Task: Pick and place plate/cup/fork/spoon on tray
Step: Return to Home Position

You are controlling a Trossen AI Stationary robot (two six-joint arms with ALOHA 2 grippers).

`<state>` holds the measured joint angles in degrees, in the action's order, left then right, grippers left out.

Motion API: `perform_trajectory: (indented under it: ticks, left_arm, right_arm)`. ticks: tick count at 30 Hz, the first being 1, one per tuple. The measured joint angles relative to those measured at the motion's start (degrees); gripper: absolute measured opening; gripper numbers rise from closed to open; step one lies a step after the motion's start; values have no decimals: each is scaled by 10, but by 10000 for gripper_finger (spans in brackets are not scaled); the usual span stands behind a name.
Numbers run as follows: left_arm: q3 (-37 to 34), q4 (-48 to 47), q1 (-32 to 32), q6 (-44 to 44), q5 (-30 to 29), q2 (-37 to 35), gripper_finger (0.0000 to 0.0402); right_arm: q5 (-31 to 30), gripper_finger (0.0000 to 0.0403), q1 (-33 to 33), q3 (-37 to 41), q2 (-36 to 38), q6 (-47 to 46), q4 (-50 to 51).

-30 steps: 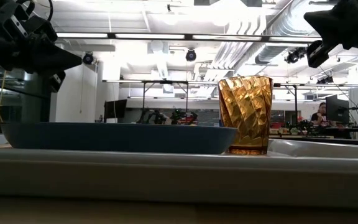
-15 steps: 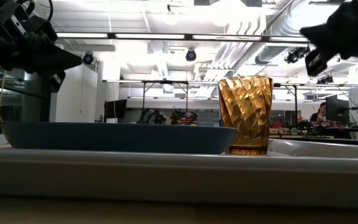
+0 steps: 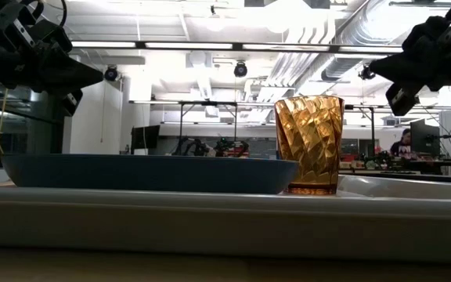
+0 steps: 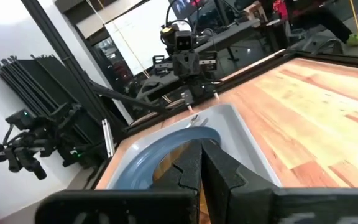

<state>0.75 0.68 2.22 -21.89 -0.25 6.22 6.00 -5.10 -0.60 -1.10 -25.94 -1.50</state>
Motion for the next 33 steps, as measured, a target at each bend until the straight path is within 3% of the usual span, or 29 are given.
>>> perform_trajectory:
  ticks: [33]
  left_arm:
    - [0, 0, 0, 0, 0, 0, 1]
  right_arm:
    - [0, 0, 0, -1, 0, 4, 2]
